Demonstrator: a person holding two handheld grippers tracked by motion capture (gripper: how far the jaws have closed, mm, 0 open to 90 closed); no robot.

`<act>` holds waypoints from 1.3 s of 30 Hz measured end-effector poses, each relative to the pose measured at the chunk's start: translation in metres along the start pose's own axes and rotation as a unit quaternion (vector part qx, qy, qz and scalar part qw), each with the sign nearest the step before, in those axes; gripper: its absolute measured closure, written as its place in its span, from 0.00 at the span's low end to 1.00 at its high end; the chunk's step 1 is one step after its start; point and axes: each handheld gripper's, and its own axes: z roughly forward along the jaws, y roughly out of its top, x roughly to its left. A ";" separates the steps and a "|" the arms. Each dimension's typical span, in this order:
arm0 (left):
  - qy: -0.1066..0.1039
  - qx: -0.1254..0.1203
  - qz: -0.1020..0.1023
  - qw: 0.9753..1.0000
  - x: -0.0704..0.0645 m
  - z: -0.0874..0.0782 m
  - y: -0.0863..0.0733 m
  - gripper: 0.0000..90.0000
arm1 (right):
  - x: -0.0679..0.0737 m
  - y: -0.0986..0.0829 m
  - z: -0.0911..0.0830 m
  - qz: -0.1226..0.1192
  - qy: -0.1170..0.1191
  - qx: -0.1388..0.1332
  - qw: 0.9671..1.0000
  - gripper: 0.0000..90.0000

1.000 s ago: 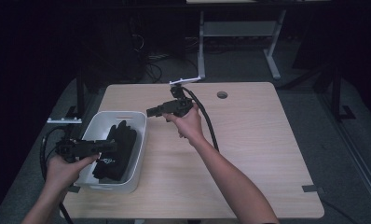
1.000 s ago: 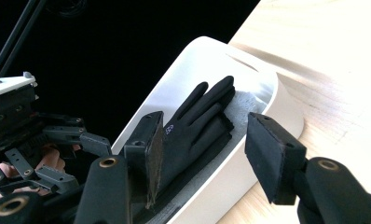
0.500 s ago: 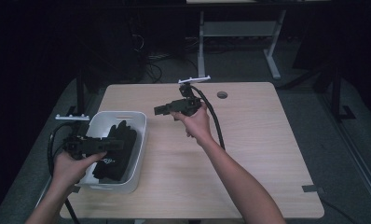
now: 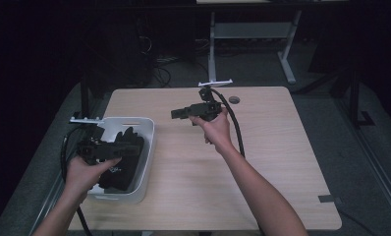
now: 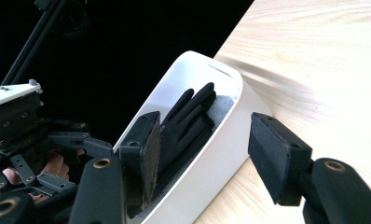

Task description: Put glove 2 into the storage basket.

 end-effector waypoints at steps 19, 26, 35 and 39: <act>-0.027 0.014 0.015 0.999 -0.021 0.025 0.013 0.45 | -0.017 -0.010 -0.039 0.003 -0.003 -0.021 1.000 0.47; -0.039 0.018 0.019 0.999 -0.029 0.033 0.017 0.44 | -0.022 -0.014 -0.052 0.008 -0.002 -0.030 1.000 0.47; -0.053 0.019 0.021 0.998 -0.038 0.043 0.019 0.41 | -0.030 -0.023 -0.068 0.017 -0.004 -0.040 0.999 0.46; -0.059 0.022 0.027 0.998 -0.042 0.049 0.021 0.41 | -0.033 -0.026 -0.074 0.020 -0.006 -0.044 0.999 0.46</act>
